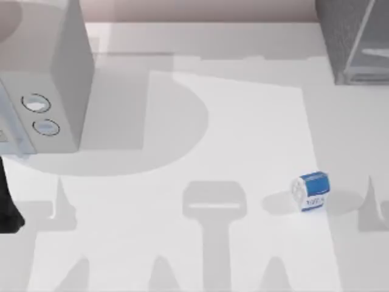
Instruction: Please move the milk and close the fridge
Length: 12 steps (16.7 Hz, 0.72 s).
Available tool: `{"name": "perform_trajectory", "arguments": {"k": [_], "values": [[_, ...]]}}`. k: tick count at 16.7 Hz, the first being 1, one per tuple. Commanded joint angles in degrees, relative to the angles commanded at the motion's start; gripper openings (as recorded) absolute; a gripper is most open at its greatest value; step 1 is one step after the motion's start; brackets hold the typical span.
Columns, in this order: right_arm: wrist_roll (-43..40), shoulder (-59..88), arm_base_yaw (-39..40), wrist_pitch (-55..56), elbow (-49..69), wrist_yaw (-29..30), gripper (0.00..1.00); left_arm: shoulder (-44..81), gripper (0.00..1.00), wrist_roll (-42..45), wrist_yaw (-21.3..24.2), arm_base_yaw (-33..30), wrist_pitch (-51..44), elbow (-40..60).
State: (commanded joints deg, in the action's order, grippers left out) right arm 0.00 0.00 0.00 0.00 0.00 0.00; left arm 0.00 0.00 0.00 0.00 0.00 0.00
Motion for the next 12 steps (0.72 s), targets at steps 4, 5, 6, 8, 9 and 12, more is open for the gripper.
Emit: {"name": "perform_trajectory", "arguments": {"k": [4,5,6,8,9,12], "values": [[0.1,1.6,1.9,1.6,-0.1,1.6,1.0,0.0,1.0,0.0,0.0,0.0,0.0,0.0],[0.2,3.2,3.7,3.2,-0.1,3.2,1.0,0.0,1.0,0.0,0.0,0.0,0.0,0.0],[0.3,5.2,6.1,5.2,0.0,5.3,1.0,0.0,1.0,0.0,0.0,0.0,0.0,0.0],[0.3,10.5,12.4,10.2,0.2,10.9,1.0,0.0,1.0,0.0,0.0,0.0,0.0,0.0],[0.4,13.3,16.1,12.7,0.4,14.4,1.0,0.0,1.0,0.0,0.0,0.0,0.0,0.0],[0.5,20.1,25.1,19.2,0.7,24.0,1.0,0.0,1.0,0.0,0.0,0.0,0.0,0.0]]}}
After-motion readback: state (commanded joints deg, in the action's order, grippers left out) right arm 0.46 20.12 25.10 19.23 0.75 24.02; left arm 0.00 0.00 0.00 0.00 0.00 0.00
